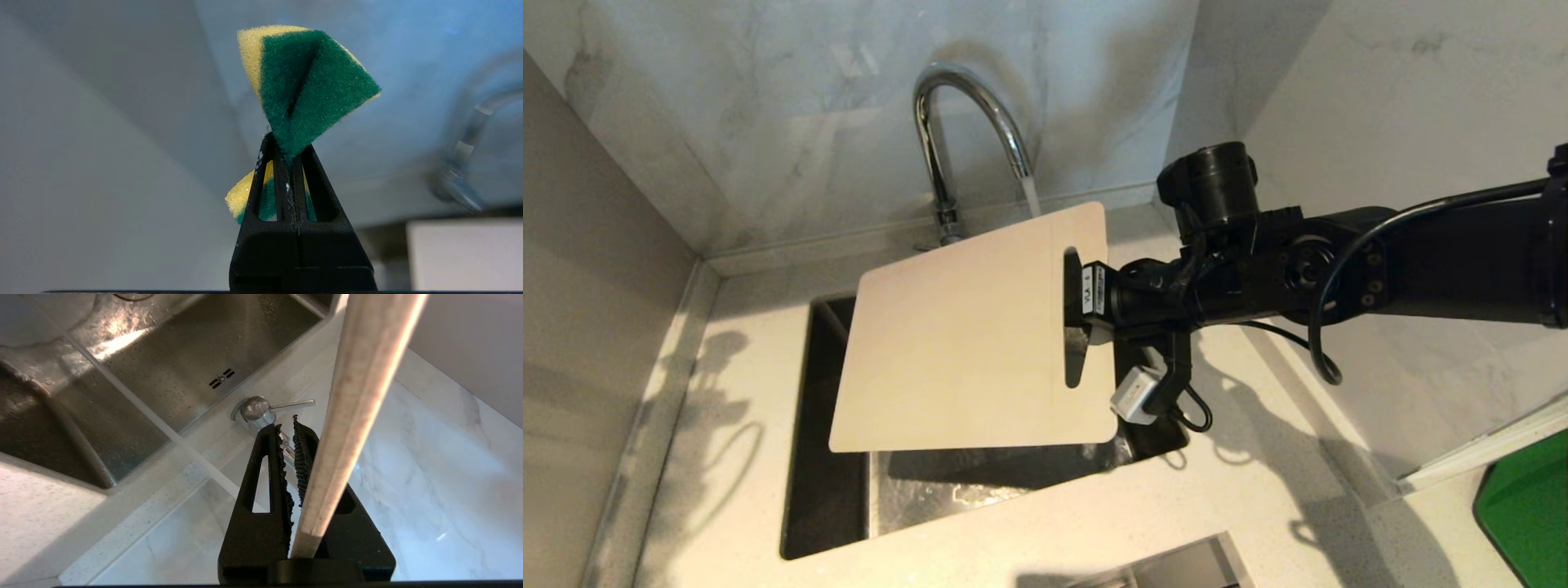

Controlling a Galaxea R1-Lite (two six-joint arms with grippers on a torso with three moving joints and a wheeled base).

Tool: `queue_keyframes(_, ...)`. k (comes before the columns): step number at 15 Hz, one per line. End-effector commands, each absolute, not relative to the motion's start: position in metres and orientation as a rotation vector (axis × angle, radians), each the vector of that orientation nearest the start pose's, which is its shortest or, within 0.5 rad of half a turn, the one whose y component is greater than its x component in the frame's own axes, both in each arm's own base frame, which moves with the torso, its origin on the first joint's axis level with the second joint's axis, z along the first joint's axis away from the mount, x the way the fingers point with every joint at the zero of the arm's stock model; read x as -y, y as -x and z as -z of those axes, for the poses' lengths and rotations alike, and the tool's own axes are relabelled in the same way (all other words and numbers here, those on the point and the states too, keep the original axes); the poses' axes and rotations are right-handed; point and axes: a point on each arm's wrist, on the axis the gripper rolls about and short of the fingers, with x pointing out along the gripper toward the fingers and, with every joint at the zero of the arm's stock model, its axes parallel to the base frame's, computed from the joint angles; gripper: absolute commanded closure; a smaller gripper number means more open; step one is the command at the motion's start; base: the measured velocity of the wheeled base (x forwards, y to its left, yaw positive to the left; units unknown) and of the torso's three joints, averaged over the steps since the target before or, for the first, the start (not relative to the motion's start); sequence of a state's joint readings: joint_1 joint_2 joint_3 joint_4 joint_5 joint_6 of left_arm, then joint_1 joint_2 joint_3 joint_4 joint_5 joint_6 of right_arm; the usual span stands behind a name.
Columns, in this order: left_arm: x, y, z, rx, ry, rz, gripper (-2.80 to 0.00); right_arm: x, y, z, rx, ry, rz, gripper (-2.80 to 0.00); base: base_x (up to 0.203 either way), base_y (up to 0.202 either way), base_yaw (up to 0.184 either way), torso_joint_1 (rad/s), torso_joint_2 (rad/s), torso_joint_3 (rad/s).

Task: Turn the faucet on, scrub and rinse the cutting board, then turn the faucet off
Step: Scrub the cutting board underwater

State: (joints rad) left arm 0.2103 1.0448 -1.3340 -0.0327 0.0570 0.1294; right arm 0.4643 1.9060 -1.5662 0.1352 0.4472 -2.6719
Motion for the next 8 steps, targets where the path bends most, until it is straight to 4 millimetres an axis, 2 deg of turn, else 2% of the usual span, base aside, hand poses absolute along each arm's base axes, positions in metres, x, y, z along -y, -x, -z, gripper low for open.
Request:
queue_keyframes(1, -0.043, -0.159, -0.419, 0.196, -0.154, -0.330, 0.00, -0.180, -0.336, -0.249, 1.026, 2.380, -0.918, 0.00, 0.000, 0.000, 0.000, 0.000, 0.00, 0.000)
queue_keyframes(3, -0.050, -0.189, -0.411, 0.079, -0.140, -0.334, 0.00, -0.180, -0.336, -0.249, 1.026, 2.379, -0.918, 0.00, 0.000, 0.000, 0.000, 0.000, 0.00, 0.000)
queue_keyframes(4, -0.048, -0.203, -0.400, -0.021, -0.119, -0.324, 0.00, -0.180, -0.336, -0.249, 1.031, 2.378, -0.918, 0.00, 0.000, 0.000, 0.000, 0.000, 0.00, 0.000)
queue_keyframes(6, -0.031, -0.216, -0.382, -0.191, -0.022, -0.261, 0.00, -0.180, -0.335, -0.250, 1.035, 2.377, -0.915, 0.00, 0.000, 0.000, 0.000, 0.000, 0.00, 0.000)
queue_keyframes(8, -0.006, -0.218, -0.371, -0.337, 0.107, -0.173, 0.00, -0.180, -0.335, -0.248, 1.043, 2.368, -0.926, 0.00, 0.000, 0.000, 0.000, 0.000, 0.00, 0.000)
